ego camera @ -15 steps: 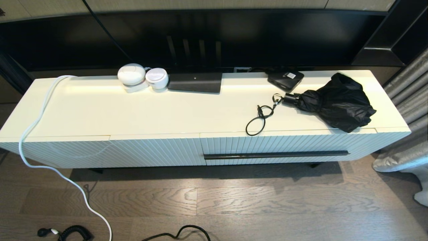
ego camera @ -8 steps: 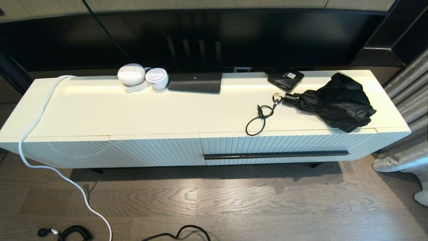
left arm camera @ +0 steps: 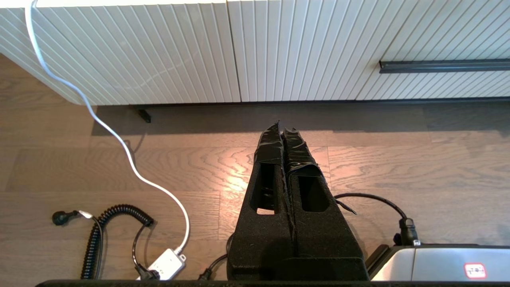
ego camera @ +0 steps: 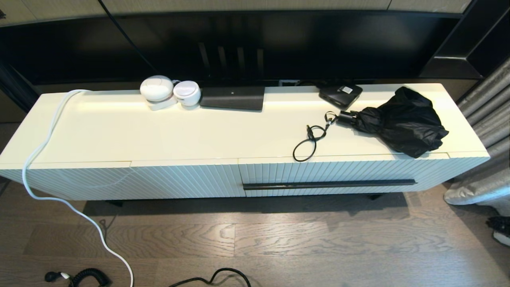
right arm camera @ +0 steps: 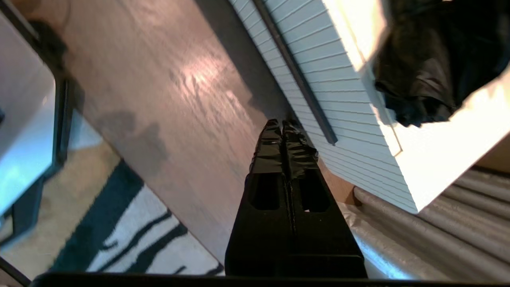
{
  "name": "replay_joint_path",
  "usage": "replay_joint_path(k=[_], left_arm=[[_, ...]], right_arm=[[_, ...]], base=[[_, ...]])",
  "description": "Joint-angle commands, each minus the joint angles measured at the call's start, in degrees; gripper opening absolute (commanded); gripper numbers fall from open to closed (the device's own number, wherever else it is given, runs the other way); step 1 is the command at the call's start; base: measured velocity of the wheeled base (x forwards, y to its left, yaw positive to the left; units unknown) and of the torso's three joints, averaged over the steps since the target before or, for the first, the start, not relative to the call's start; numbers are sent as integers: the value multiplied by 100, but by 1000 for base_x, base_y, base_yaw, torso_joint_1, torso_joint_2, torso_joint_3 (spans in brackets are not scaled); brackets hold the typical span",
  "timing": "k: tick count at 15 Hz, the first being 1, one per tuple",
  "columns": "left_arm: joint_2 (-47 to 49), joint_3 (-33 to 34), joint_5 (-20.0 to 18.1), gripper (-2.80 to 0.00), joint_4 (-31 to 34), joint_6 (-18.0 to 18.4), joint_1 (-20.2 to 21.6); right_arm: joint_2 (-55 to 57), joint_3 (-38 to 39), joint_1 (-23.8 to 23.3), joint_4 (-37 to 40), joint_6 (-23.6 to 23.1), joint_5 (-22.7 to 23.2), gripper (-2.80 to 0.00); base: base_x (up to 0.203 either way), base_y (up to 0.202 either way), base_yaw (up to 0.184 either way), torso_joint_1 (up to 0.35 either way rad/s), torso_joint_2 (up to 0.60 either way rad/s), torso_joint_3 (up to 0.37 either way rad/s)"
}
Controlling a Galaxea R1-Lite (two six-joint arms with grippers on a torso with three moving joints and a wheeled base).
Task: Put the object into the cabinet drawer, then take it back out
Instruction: Open the drawer
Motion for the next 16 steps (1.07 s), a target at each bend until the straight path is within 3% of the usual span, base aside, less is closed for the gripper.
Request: replay_joint_path(k=[1,3,8,11,13,16], left_arm=[[0,0,0,-280,-3,-2,0],[0,8,0,-280,-3,-2,0],[0,0,0,-280,-3,-2,0],[0,0,0,-280,-3,-2,0],[0,1,0,-280,-3,-2,0],[0,8,0,-280,-3,-2,0]], right_arm=[[572,122,3,7,-394,6,-280],[891,337,-11,-285,-873,7,-280],[2057,916,-92,-2007,-1911,39,-280],[2595,986,-51,-2656,-2037,99,-280],[2958,1099,-34,-2934,-2063,549,-280],[3499,1423,50,-3866,-2175,650,-280]], base=[[0,0,0,0,0,0],[0,0,0,0,0,0],[0,0,0,0,0,0],[0,0,0,0,0,0],[0,0,0,0,0,0],[0,0,0,0,0,0]])
